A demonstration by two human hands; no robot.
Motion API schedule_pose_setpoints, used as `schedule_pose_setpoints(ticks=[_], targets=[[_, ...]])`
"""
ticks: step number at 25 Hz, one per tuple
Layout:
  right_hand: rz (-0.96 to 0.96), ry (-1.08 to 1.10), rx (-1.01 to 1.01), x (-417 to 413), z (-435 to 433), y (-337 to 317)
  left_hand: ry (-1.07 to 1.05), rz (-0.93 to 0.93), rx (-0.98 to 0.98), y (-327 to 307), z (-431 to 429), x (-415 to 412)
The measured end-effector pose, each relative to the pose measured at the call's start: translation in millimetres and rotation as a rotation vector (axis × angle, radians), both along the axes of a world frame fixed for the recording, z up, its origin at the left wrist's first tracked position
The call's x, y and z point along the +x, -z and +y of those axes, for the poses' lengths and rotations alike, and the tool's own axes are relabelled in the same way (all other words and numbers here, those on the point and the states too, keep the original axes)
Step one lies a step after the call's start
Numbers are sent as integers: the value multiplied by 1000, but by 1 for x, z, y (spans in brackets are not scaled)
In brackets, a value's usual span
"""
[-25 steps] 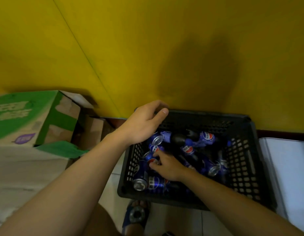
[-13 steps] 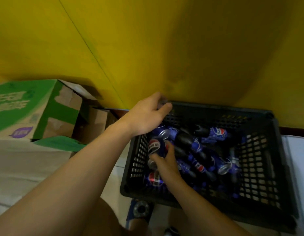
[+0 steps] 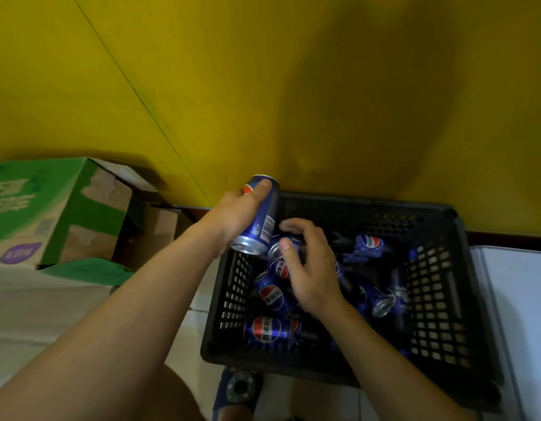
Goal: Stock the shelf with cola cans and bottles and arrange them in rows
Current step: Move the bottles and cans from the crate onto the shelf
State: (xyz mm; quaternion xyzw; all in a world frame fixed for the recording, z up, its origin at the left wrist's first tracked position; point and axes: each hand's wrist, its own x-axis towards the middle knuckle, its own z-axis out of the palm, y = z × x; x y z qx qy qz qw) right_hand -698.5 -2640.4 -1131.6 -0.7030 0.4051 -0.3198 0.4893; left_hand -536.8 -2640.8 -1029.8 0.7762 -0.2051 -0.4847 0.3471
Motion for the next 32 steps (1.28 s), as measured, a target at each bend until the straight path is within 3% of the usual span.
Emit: schedule_pose_setpoints(ticks=[2,4,5,8,12,15,20,24,26,32], targets=[[283,157,-19,-16,-17,43,-42,30,-29,-5,3,3],[666,153,190,-34,-35,85,-71,62,-89,-11,5,5],[755,83,338,-42,-41,100,-76,84,-122,-15,4,5],[631,-12,567,-48,-44,119,-73,119,-182,-21,2,2],[393,146,374,-33,-45,109,-79,135,-217,-26,-4,1],[317,188,106,-21,-52,76,-81,131,-213,-31,-9,-1],[255,195,-381,-48,-76,-14,-1,142,-262,-41,-24,-26],[69,411,-290,-100,-82,-104,56,201,-365,-66,-46,-72],[-5,523,-350,-137,-81,-150,115,275,-385,-81,-53,-107],[51,696,-520,-254,-70,-275,230,655,-351,-114,-49,-233]])
